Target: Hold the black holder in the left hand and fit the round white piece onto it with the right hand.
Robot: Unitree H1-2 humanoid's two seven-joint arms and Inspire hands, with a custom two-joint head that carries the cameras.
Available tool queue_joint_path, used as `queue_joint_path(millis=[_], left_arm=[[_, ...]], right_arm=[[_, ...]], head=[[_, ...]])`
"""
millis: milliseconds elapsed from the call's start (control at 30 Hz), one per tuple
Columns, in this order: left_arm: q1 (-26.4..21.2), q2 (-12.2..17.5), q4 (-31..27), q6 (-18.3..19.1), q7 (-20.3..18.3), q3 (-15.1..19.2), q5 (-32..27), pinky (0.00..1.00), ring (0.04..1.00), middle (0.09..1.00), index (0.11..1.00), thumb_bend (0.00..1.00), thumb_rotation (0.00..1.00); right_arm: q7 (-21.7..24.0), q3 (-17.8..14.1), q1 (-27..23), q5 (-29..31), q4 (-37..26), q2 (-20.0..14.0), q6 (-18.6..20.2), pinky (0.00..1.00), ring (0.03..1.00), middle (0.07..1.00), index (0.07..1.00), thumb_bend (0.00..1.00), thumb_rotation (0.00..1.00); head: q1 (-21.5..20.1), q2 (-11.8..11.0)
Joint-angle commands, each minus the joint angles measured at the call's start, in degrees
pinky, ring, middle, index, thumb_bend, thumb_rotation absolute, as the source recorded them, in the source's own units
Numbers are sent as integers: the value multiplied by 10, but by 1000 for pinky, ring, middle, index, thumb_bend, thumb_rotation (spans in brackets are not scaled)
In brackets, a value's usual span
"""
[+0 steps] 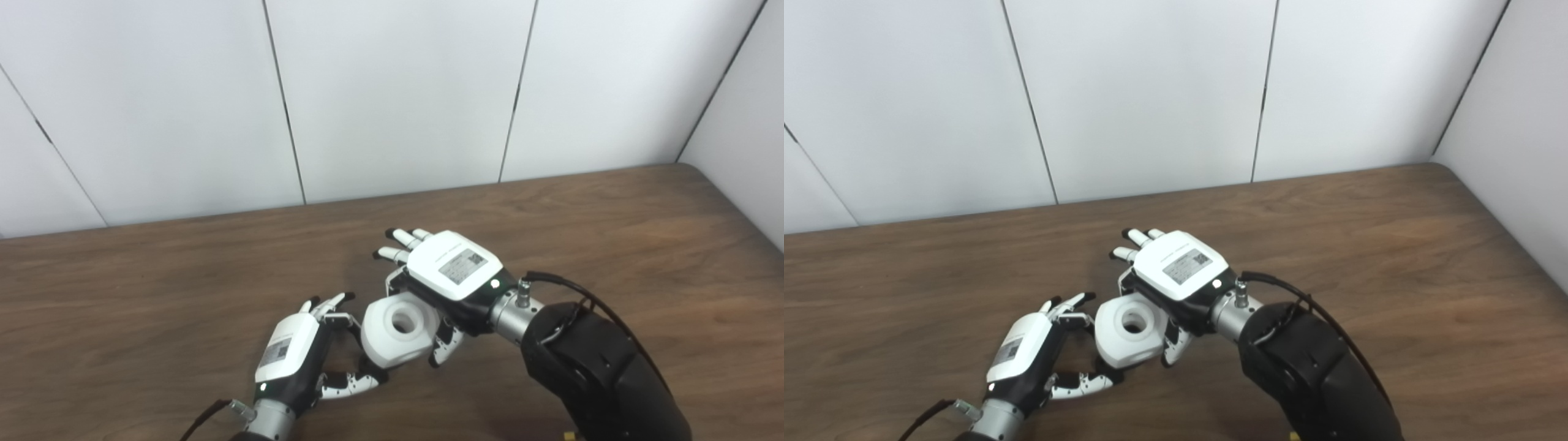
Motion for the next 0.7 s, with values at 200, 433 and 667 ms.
queue_joint_path(millis=[200, 433, 667], left_arm=[[-10, -8, -19, 1, 1, -1, 5, 1000, 909, 919, 483, 514, 47], [-11, -15, -24, 19, -7, -6, 14, 1000, 914, 923, 483, 514, 46], [-10, -20, -24, 22, -1, -7, 14, 1000, 916, 920, 482, 514, 47]], right_arm=[[3, -11, -16, -11, -15, -7, -6, 969, 1000, 927, 483, 517, 138], [-2, -1, -12, -9, -11, 3, -11, 939, 1000, 931, 483, 517, 139], [-6, 13, -10, -10, -3, 15, -14, 893, 989, 919, 483, 516, 140]], head=[[9, 4], [26, 5], [30, 8]])
